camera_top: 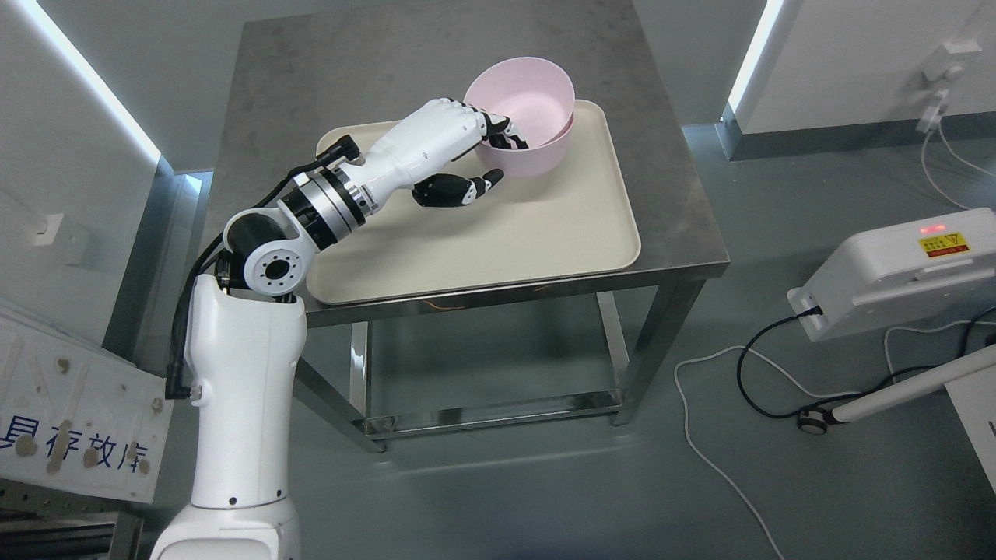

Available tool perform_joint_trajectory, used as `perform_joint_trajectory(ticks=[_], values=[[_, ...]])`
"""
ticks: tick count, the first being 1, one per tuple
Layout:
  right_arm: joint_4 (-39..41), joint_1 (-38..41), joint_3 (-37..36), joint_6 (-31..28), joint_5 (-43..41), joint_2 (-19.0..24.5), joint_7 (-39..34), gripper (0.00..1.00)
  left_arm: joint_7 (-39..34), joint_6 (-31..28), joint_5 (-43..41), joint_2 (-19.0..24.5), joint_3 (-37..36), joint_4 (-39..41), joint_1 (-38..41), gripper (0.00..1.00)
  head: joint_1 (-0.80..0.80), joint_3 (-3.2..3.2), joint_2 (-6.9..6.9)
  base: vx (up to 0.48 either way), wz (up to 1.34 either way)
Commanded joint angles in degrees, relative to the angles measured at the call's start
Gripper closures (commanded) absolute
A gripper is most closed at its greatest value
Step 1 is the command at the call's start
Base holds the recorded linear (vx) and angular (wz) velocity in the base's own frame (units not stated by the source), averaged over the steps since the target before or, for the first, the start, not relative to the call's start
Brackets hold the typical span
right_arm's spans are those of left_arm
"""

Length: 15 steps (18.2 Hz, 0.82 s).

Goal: Stack pink IKEA bowls on left shelf middle
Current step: 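Lift the stacked pink bowls off the tray with the left hand, then hold the stacked bowls while turning toward the blue bin shelf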

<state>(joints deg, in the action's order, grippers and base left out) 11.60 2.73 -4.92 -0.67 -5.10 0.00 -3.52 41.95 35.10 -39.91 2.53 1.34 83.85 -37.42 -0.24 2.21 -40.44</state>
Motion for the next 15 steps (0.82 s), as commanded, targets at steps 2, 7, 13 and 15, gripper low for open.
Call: perform_joint_trajectory(ticks=[2,7,13,15], values=[[0.0,0.1,0.0,0.0,0.0,-1.0,0.0,0.0,1.6,0.6,3.9,-0.1,9.5,6.7,0.4,0.9,0.0,0.0,0.0,-0.002,0.02],[0.0,0.0,0.0,0.0,0.0,-1.0,0.0,0.0,1.6,0.6,3.9,-0.2,9.8,7.0,0.4,0.89,0.0,0.0,0.0,-0.027,0.0],[0.0,0.1,0.0,0.0,0.0,-1.0,0.0,0.0,1.6,0.6,3.9,-0.1,11.0,7.2,0.2,0.88,0.0,0.0,0.0,-0.139,0.02],[0.0,0.0,0.0,0.0,0.0,-1.0,0.0,0.0,1.6,0.7,3.9,0.0,11.0,7.1,0.2,0.88,0.0,0.0,0.0,-0.146,-0.08]])
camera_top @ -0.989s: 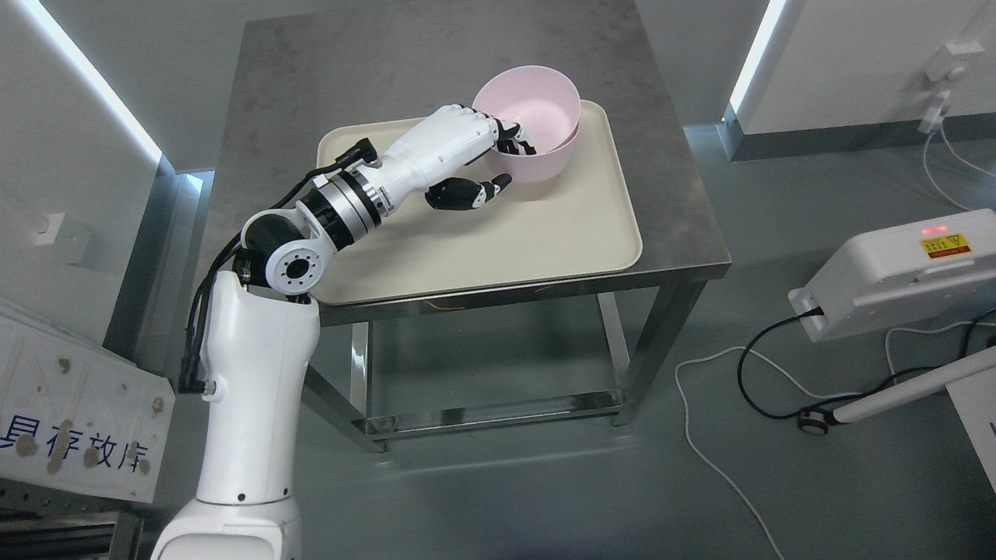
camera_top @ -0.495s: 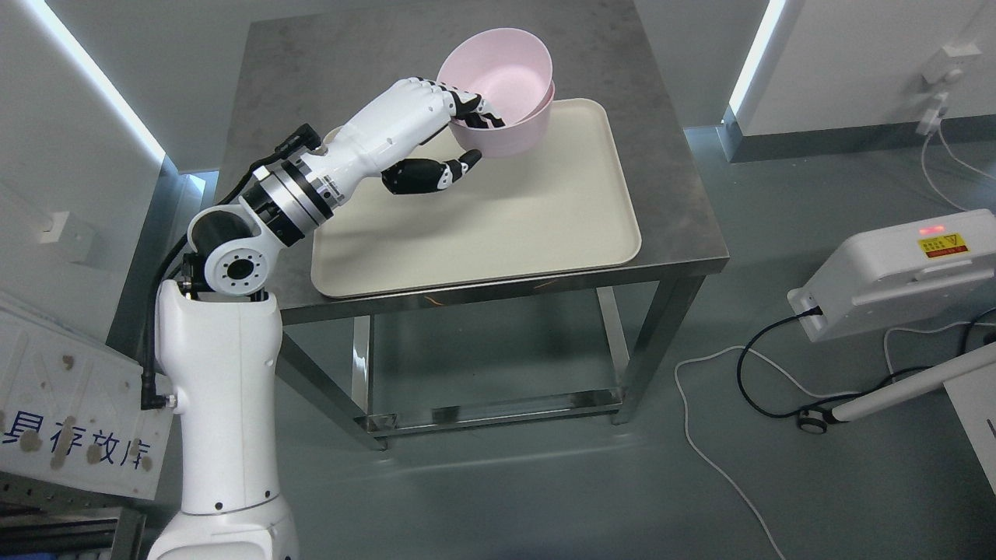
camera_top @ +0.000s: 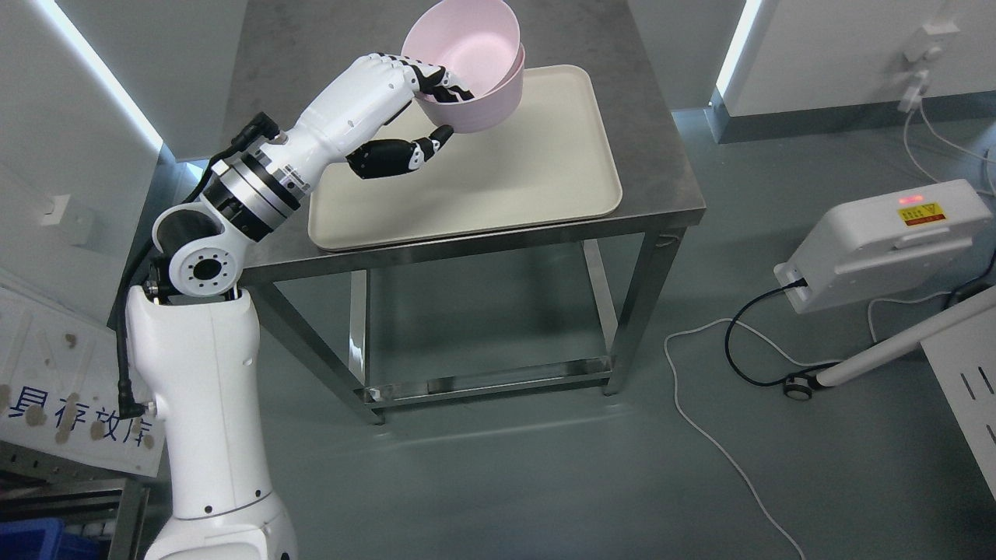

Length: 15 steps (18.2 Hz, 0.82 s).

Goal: Stack pink IKEA bowls on left shelf middle
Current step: 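Hold the stacked bowls while turning toward the blue bin shelf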

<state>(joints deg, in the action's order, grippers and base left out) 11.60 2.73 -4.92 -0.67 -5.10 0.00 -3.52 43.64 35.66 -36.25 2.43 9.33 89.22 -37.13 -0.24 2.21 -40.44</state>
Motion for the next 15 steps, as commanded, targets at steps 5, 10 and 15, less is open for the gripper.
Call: perform_joint_trajectory(ticks=[5,10,15], values=[[0.0,0.0,0.0,0.0,0.0,-1.0,0.0,0.0,-0.1,0.1,0.1,-0.1,3.0,1.7,0.2,0.88,0.0,0.0,0.0,-0.143,-0.2],[0.0,0.0,0.0,0.0,0.0,-1.0,0.0,0.0,-0.1,-0.2,0.1,-1.3,2.7,1.4,0.4,0.88,0.0,0.0,0.0,-0.216,0.0],[0.0,0.0,0.0,0.0,0.0,-1.0,0.0,0.0,0.0,0.0,1.9,-1.3,2.9,1.4,0.7,0.88,0.0,0.0,0.0,-0.225,0.27]])
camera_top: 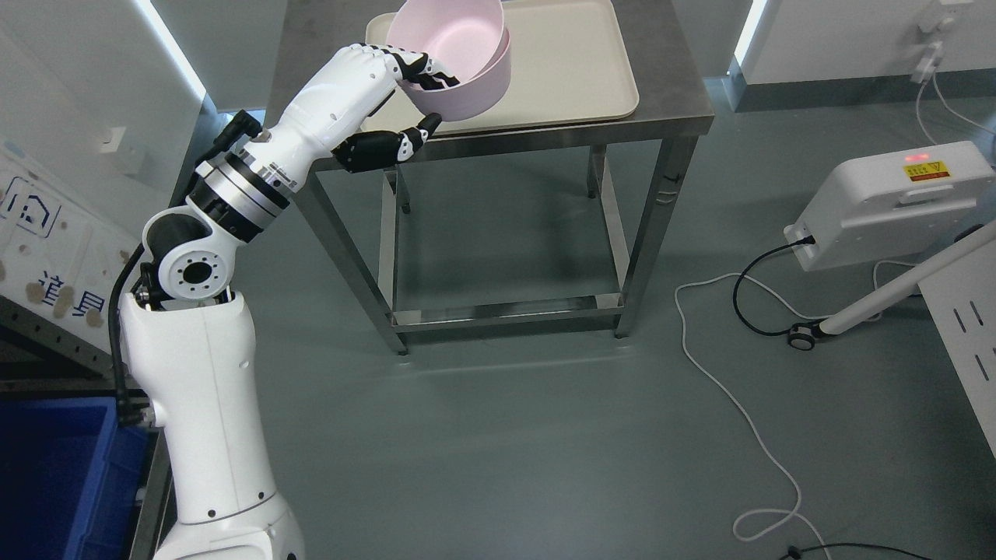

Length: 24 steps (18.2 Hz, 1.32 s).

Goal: Stack pink IKEA bowls on left shelf middle
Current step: 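Hold the stacked bowls while turning toward the blue bin shelf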

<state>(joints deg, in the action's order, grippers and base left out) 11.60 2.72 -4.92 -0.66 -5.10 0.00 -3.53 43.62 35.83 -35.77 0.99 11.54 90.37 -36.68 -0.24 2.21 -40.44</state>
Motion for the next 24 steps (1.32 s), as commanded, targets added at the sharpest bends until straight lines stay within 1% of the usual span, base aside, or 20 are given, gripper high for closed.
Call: perform_joint_trajectory(ticks=[1,5,10,15,18,24], values=[[0.0,0.0,0.0,0.0,0.0,-1.0,0.0,0.0,0.2,-0.1,2.1,0.1,0.7,0.3,0.4,0.88,0.0,0.0,0.0,-0.278,0.06],[0.0,0.0,0.0,0.0,0.0,-1.0,0.0,0.0,0.2,1.5,3.3,0.0,0.5,0.5,2.7,0.88,0.0,0.0,0.0,-0.31,0.02],[0.0,0.0,0.0,0.0,0.0,-1.0,0.0,0.0,0.2,3.1,3.5,0.0,1.4,1.1,3.0,0.88,0.0,0.0,0.0,-0.337,0.01],[0.0,0.0,0.0,0.0,0.0,-1.0,0.0,0.0,1.1,3.2,3.5,0.0,2.4,2.3,3.0,0.87,0.0,0.0,0.0,-0.281,0.1],[0.0,0.0,0.0,0.0,0.0,-1.0,0.0,0.0,1.2,3.2,4.0,0.0,2.4,4.9,3.0,0.87,0.0,0.0,0.0,-0.255,0.13],[0.0,0.0,0.0,0.0,0.0,-1.0,0.0,0.0,1.3,3.1,4.1,0.0,3.8,7.1,3.9,0.87,0.0,0.0,0.0,-0.216,0.0]])
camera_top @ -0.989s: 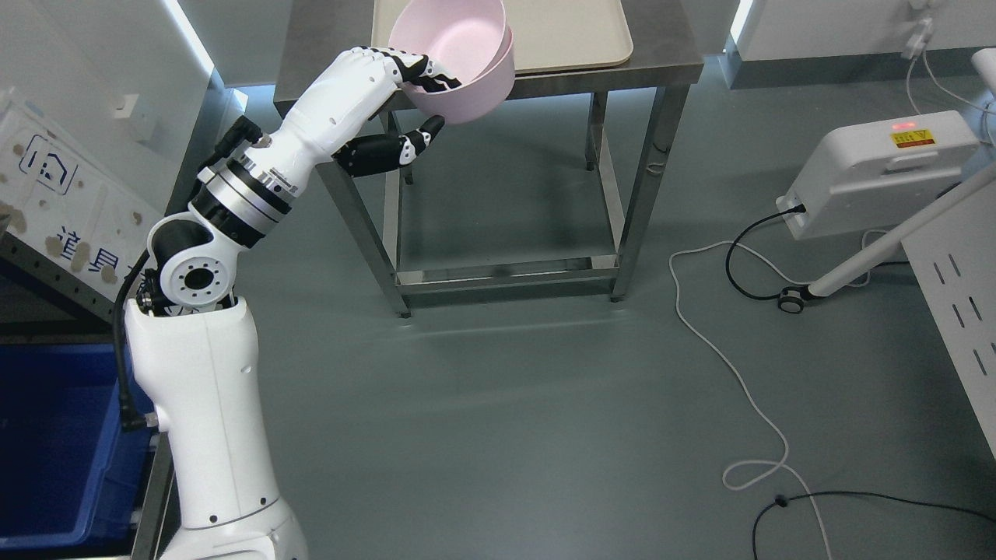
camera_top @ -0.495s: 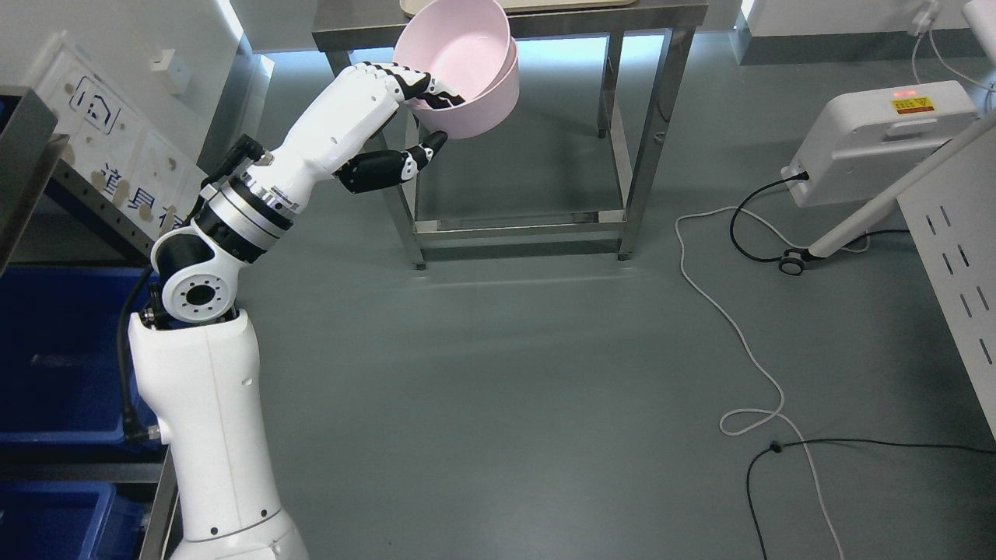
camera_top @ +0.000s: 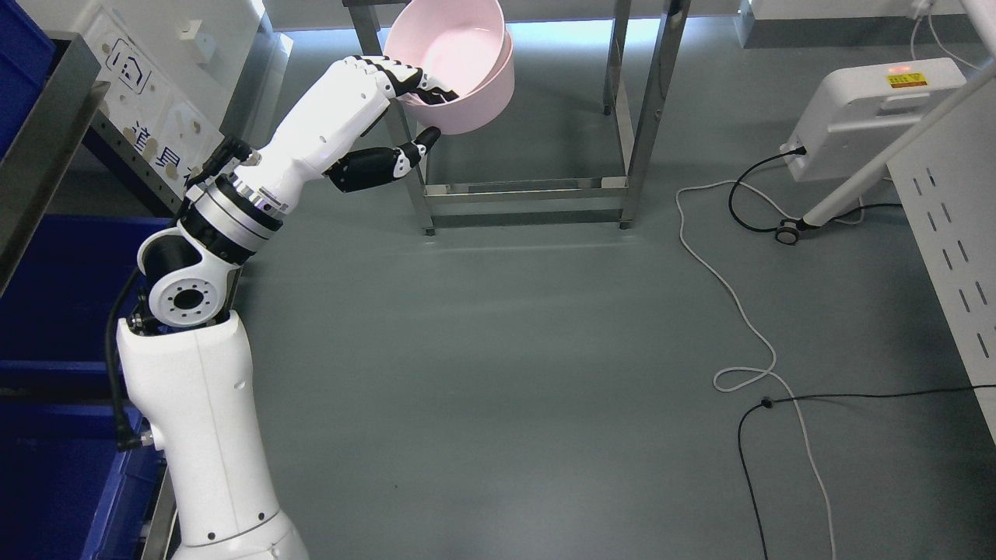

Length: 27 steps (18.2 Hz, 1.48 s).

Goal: Stack pink IKEA bowls on left shelf middle
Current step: 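Hold the stacked bowls while turning toward the blue bin shelf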

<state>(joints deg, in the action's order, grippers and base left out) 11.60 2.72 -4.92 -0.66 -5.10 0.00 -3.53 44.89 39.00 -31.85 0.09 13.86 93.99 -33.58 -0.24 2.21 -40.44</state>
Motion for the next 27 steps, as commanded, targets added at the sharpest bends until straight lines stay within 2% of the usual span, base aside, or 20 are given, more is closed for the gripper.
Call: perform_joint_trajectory(ticks=[1,8,12,16,27], values=[[0.0,0.0,0.0,0.0,0.0,-1.0,0.0,0.0,0.0,-0.1,0.2,0.9,1.6,4.2,1.2,0.87,0.0,0.0,0.0,-0.177,-0.11],[0.0,0.1,0.0,0.0,0.0,-1.0,0.0,0.0,0.5,0.1,2.6,0.9,2.4,6.0,4.5,0.86,0.0,0.0,0.0,-0.203,0.0],[0.0,0.1,0.0,0.0,0.0,-1.0,0.0,0.0,3.4,2.0,3.7,0.9,1.4,6.1,5.5,0.86,0.0,0.0,0.0,-0.2,0.32],[0.0,0.0,0.0,0.0,0.0,-1.0,0.0,0.0,3.9,3.0,5.8,0.9,-4.5,6.2,7.2,0.85,0.0,0.0,0.0,-0.186,0.4],[0.0,0.0,0.0,0.0,0.0,-1.0,0.0,0.0,7.1,4.5,7.9,0.9,-8.5,6.6,10.6,0.85,0.0,0.0,0.0,-0.101,0.89]])
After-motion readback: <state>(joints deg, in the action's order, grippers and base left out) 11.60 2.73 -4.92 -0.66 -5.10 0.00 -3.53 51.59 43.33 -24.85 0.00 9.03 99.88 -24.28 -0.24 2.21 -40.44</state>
